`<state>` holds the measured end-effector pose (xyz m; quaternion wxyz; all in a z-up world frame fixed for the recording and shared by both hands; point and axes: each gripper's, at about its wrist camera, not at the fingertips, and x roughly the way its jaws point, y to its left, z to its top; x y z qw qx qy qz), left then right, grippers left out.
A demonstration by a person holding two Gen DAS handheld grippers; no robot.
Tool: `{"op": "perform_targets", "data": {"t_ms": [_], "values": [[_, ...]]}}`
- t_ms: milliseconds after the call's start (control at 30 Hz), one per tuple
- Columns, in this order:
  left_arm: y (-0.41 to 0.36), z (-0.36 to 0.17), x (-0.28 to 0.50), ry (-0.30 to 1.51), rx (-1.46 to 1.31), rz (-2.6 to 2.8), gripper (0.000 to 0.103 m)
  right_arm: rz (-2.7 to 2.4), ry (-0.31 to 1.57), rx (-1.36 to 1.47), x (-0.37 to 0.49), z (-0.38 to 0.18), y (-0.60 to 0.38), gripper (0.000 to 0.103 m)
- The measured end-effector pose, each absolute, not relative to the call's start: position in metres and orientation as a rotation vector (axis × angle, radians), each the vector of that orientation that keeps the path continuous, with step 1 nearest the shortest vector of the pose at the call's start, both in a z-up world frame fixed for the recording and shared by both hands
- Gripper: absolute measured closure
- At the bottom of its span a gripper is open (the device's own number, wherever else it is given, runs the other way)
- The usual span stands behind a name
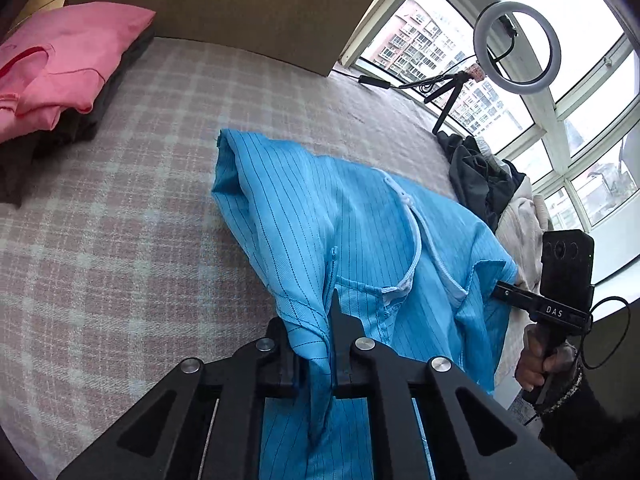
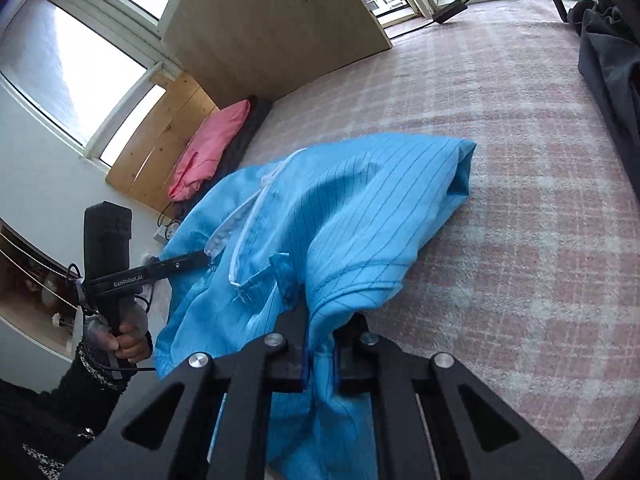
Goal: Fold clothes
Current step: 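Lift the folded blue coat with both tools and carry it onto the black box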
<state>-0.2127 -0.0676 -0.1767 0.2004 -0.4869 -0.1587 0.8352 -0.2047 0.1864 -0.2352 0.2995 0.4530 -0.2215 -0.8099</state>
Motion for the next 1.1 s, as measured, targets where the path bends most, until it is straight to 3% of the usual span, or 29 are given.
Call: {"op": "perform_targets", "data": {"t_ms": [233,500,800,1100], "values": [[-0.113,-0.094,-0.227,-0.344,-1.207,2.408,0.096,-2.146,-0.569,0.996,-0.217,-0.141,0.153,0.096],[-0.231,-0.013,-0.249,-0.235,-1.037,2.595,0.096,-2.179,-0.373,0.802,-0.261,-0.060,0.029,0.096],[-0.375,-0.006,-0.323,-0.094,-1.066,2.764,0.097,-2.173,-0.380,0.811,-0.373,-0.068,-0.133,0.096],[-0.420,-0.042,-0.386,-0.037,-1.113,2.787,0.098,-2.171,-0.487,0.886,-0.433,-0.107,-0.193,0.096]]}}
